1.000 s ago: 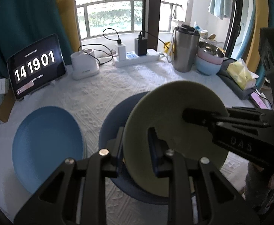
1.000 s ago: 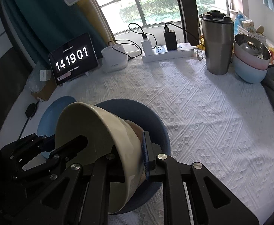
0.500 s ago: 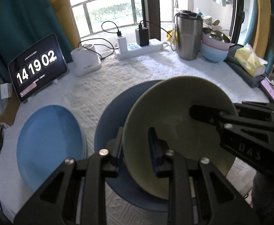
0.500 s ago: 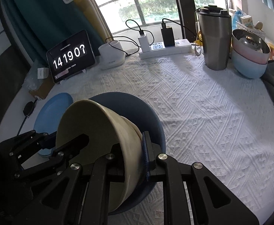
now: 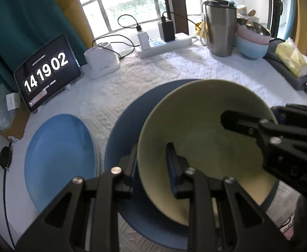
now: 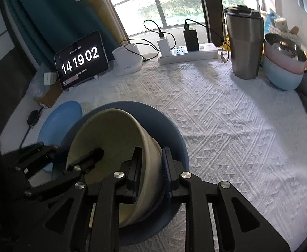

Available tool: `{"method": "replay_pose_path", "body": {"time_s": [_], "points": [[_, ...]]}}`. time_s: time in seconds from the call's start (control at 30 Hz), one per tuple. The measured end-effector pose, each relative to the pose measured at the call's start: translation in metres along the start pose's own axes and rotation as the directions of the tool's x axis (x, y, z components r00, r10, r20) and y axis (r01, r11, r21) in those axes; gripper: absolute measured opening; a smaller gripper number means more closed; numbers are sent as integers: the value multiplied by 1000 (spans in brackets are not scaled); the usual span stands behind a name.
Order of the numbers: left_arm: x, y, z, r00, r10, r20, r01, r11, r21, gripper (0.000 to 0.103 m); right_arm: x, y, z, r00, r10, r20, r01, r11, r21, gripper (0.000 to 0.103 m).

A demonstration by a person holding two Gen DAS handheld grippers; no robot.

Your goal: Organize plates and bowls

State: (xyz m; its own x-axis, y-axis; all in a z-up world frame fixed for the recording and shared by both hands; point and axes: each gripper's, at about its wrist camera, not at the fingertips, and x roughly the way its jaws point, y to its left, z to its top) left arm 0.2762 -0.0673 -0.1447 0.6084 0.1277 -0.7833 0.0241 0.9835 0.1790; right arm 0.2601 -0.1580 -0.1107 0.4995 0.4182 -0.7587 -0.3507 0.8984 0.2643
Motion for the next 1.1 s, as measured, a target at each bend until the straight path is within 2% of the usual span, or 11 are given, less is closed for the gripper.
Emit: {"method": "replay_pose_path", "body": {"time_s": [0.37, 0.47, 0.5, 0.57, 0.63, 0.77, 1.1], "points": [[2, 10, 0, 999, -40, -9, 40, 997, -63, 26, -1, 1, 3, 1000, 22, -16, -22, 1000, 10, 25], [-4, 15, 1, 998, -54, 10, 55, 996, -70, 26, -7, 5, 5, 999, 37, 5, -37, 999, 18, 35], [-8, 16, 1, 998, -61, 25, 63, 995, -72, 26, -12, 8, 5, 999, 26, 26, -26, 1000, 3, 42], [-14, 19, 2, 997, -68, 45, 71, 995, -71, 27, -25, 16, 5, 996, -7, 88, 10, 999, -35, 46], [-18, 21, 3, 995, -74, 60, 78, 994, -72, 26, -31, 18, 6, 993, -38, 111, 43, 998, -44, 47], [-23, 30, 1, 993, -88, 74, 94, 992, -87, 27, -29, 15, 6, 993, -66, 96, 69, 997, -26, 47], [-37, 41, -8, 984, -133, 122, 145, 985, -98, 27, -38, 5, -3, 991, -106, 85, 102, 994, 49, 47]]}}
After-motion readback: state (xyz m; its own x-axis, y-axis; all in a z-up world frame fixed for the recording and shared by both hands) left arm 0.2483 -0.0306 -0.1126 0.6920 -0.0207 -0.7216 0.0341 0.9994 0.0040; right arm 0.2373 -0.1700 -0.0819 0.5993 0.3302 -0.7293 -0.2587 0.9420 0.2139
